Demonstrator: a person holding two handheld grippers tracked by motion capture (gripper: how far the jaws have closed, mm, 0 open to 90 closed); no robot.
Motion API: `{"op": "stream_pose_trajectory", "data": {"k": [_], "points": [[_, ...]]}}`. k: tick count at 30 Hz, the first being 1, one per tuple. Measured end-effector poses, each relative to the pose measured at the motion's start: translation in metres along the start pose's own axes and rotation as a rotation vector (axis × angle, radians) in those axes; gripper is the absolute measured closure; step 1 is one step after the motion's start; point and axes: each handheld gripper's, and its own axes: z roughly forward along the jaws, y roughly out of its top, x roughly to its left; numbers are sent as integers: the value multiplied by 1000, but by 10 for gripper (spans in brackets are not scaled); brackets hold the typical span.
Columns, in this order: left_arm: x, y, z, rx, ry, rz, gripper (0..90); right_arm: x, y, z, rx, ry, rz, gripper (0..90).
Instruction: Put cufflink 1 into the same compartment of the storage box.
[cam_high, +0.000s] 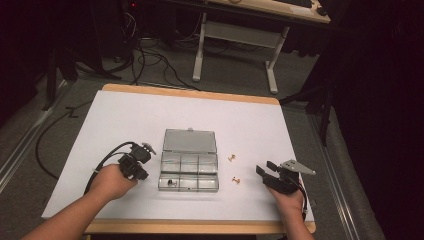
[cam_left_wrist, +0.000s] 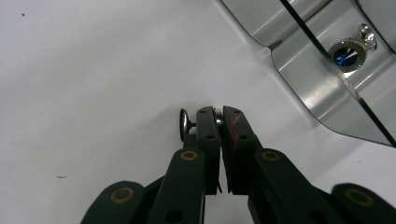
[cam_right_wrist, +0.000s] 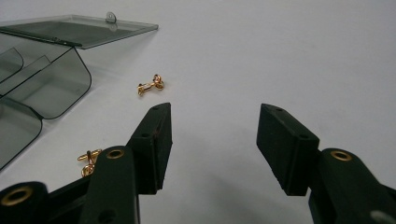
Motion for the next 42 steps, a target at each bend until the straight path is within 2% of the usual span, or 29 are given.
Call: {"op": "stream_pose_trajectory", "data": {"k": [14, 20, 22, 25, 30, 35, 42], "points": [[-2, 1, -1, 6, 8, 3, 867, 0, 0, -1, -7, 3, -1, 459], [-8, 5, -18, -18, 12, 12, 867, 0, 1, -1, -15, 5, -8, 459], [-11, 8, -25, -41, 12, 7, 867, 0, 1, -2, -15, 6, -10, 459], [-16, 11, -31, -38, 14, 31, 867, 0, 1, -2, -18, 6, -11, 459], [-25, 16, -38, -51, -1, 47, 867, 0, 1, -2, -19, 4, -6, 459], [-35, 20, -43, -73, -1, 62, 867, 0, 2, -2, -22, 4, -7, 458], [-47, 26, -48, -75, -5, 96, 867, 0, 2, -2, -19, 5, -10, 458]]}}
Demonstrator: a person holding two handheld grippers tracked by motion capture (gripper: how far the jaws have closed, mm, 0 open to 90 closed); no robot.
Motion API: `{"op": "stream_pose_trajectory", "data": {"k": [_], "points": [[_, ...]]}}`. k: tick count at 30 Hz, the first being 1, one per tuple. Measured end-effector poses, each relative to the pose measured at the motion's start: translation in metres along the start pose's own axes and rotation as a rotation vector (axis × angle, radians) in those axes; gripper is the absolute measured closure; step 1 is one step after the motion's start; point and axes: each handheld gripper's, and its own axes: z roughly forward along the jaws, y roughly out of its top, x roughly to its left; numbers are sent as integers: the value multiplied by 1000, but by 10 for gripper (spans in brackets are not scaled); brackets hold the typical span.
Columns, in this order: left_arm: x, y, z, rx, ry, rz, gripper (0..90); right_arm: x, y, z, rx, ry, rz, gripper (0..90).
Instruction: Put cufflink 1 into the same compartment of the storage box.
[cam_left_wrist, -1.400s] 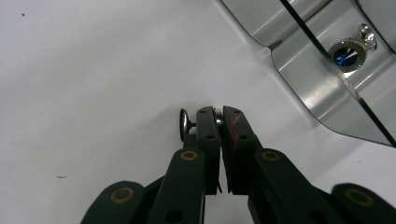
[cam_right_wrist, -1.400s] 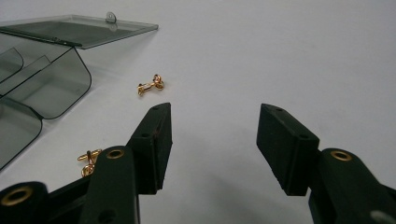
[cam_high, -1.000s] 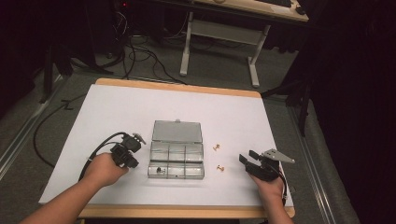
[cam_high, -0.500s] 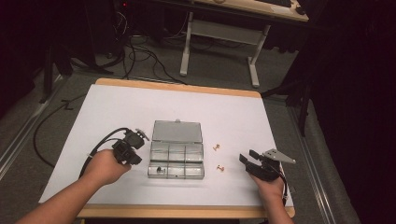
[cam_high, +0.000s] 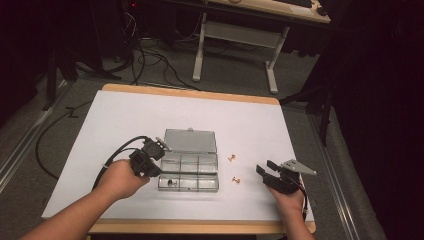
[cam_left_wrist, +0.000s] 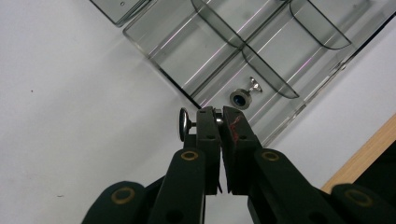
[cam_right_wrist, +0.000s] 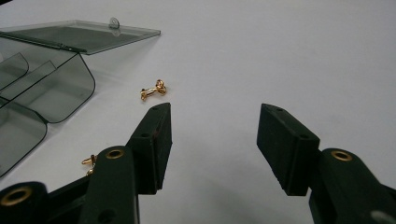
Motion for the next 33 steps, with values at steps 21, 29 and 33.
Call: {"op": "stream_pose_trajectory", "data": {"k": [21, 29, 33], "points": [[-22, 16, 17, 32, -44, 58, 866, -1, 0, 0, 1, -1, 5, 456], [-21, 12, 25, 43, -54, 48, 866, -1, 0, 0, 1, -1, 4, 456], [-21, 11, 30, 60, -54, 53, 866, -2, 0, 0, 1, -1, 1, 456]]}}
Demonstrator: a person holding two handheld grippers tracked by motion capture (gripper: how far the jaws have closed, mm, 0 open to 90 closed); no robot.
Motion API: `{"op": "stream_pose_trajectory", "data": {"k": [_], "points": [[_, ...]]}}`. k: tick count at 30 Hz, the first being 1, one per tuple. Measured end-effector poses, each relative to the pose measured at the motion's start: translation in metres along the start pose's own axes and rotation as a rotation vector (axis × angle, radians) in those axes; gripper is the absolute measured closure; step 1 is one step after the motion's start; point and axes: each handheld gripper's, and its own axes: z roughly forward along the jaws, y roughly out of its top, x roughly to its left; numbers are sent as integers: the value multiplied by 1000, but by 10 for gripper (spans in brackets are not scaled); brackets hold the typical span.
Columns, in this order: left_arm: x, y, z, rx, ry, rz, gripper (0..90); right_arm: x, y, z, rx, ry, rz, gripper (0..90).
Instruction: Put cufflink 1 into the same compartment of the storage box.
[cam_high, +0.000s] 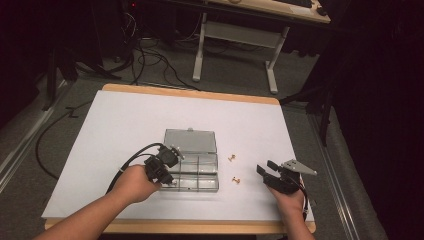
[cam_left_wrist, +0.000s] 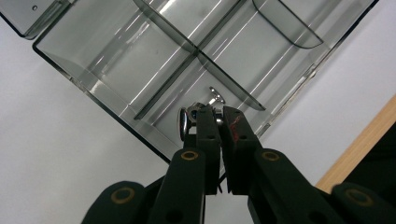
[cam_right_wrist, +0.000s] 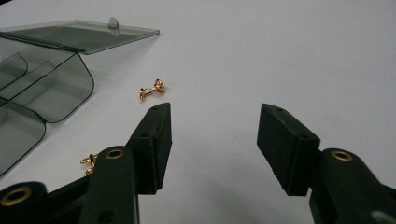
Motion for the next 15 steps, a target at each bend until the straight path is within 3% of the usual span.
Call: {"op": "stream_pose_trajectory", "data": {"k": [15], "points": [[5, -4, 16, 30, -30, -38, 864, 0, 0, 0, 1, 0, -1, 456]]}}
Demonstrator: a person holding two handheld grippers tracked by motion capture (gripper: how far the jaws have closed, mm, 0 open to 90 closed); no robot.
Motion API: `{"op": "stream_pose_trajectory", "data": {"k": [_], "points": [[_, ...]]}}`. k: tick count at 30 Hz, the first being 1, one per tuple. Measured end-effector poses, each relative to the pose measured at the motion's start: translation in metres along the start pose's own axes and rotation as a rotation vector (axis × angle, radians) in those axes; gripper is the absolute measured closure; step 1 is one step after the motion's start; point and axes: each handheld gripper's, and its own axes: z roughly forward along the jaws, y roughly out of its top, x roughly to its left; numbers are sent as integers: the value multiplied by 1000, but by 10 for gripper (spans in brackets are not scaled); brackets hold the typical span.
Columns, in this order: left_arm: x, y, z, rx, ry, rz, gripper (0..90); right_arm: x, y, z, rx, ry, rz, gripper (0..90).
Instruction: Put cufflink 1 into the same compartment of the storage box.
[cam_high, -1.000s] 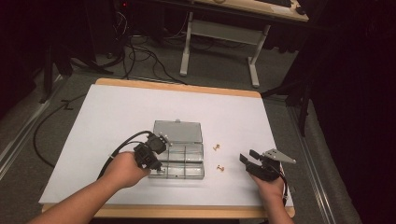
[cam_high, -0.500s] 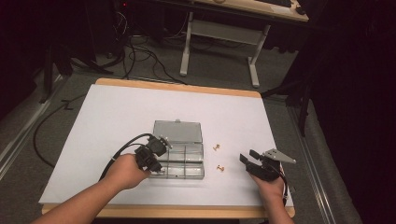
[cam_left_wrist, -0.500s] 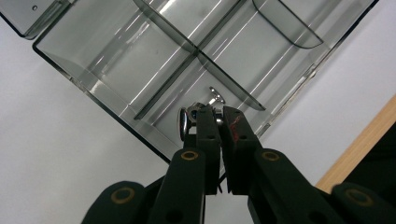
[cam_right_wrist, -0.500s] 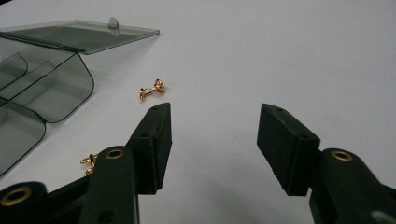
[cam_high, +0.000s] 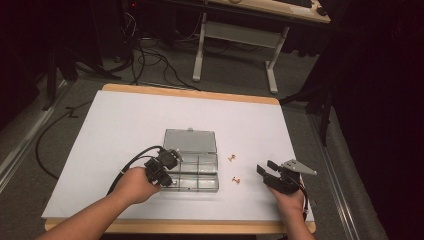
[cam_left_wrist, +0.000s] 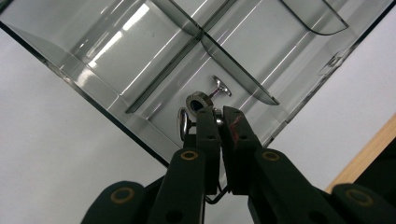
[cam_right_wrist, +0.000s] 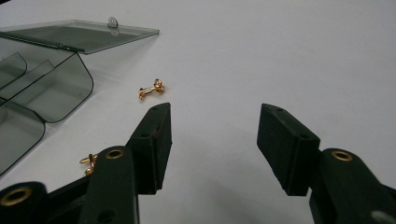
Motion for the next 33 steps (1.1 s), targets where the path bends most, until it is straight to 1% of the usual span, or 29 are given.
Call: {"op": "stream_pose_trajectory", "data": {"k": [5, 7, 9, 11, 14, 16, 20, 21, 23, 26, 30, 33], "points": [[3, -2, 6, 12, 0, -6, 861, 0, 0, 0, 0, -1, 0, 456], [4, -2, 8, 1, -5, -14, 857, 0, 0, 0, 0, 0, 0, 456], [6, -2, 6, -5, -9, -18, 855, 0, 0, 0, 1, -1, 1, 456], [7, -2, 5, -15, -19, -34, 829, 0, 0, 0, 1, -2, 2, 456], [7, -2, -1, -30, -18, -36, 800, 0, 0, 0, 0, -2, 1, 456], [6, -1, -4, -36, -9, -28, 786, 0, 0, 0, 1, -2, 1, 456], [6, 2, -14, -53, 0, -27, 757, 1, 0, 1, 5, 1, 0, 456], [6, 2, -16, -55, 8, -21, 747, 1, 0, 1, 9, 1, 4, 456], [7, 3, -22, -68, 17, -26, 730, 1, -1, 1, 10, 1, 6, 457], [11, 3, -30, -88, 41, -41, 693, 1, -1, 1, 11, 2, 10, 456], [19, -1, -37, -95, 63, -60, 657, 0, -1, 2, 7, -1, 1, 457], [26, -5, -40, -99, 75, -83, 643, 0, -1, 1, 8, 0, 3, 457]]}}
